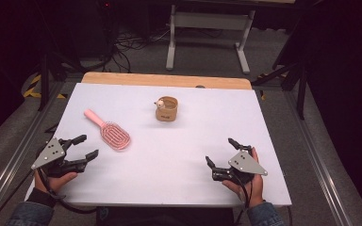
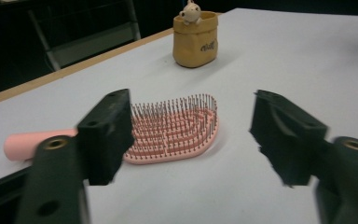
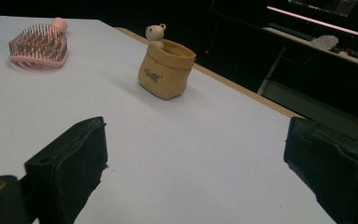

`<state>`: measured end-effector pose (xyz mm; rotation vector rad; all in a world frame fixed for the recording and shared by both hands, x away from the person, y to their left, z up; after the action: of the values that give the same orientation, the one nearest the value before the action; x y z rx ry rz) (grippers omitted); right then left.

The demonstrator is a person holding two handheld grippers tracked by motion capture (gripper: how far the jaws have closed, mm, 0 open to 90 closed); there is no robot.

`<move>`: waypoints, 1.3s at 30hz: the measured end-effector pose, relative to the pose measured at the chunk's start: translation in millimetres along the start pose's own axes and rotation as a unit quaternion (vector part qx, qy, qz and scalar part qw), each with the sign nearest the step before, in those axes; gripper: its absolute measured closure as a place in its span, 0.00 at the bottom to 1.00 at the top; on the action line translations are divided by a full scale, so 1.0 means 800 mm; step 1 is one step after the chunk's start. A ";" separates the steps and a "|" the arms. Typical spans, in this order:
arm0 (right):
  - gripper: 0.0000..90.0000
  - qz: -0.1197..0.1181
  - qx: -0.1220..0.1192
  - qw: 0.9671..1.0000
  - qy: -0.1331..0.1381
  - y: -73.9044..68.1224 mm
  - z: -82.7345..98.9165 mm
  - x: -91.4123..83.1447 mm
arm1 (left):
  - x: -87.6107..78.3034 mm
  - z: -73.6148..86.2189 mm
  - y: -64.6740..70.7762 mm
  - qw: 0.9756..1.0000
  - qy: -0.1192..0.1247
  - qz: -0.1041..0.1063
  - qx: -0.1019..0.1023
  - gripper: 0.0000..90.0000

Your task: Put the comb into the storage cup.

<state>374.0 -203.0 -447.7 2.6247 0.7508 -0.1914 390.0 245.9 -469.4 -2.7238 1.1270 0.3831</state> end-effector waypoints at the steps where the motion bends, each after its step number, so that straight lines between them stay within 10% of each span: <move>1: 0.07 0.000 -0.001 1.000 0.002 0.000 -0.001 0.000 | 0.000 0.000 -0.002 1.000 -0.006 -0.003 0.001 0.46; 9: 0.07 -0.002 -0.001 1.000 -0.001 0.001 0.000 0.002 | 0.012 -0.008 -0.027 0.998 -0.054 -0.020 0.018 0.98; 18: 0.08 -0.001 0.001 1.000 -0.012 0.002 0.005 0.007 | 0.061 -0.035 -0.078 0.996 -0.079 -0.043 -0.004 1.00; 26: 0.08 -0.004 0.000 1.000 -0.016 -0.001 0.007 0.007 | 0.110 -0.035 -0.136 0.988 -0.135 -0.066 -0.036 1.00; 33: 0.08 -0.003 0.002 1.000 -0.025 0.000 0.015 0.004 | 0.143 -0.016 -0.165 0.970 -0.215 -0.103 -0.044 1.00; 39: 0.09 -0.002 0.007 1.000 -0.030 0.001 0.018 0.001 | 0.170 0.002 -0.174 0.949 -0.283 -0.135 -0.032 1.00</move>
<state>374.6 -209.2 -460.3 2.6184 0.7366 -0.2750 581.2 252.7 -503.9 -2.5049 0.5865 1.0778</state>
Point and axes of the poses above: each handheld gripper's, and its own axes: x roughly forward along the jaws, z roughly out of its underside, y roughly to its right, the point moved 7 cm from there along x, roughly forward along the jaws, and after that the axes turned 3 degrees about -x, right-handed, at the moved point
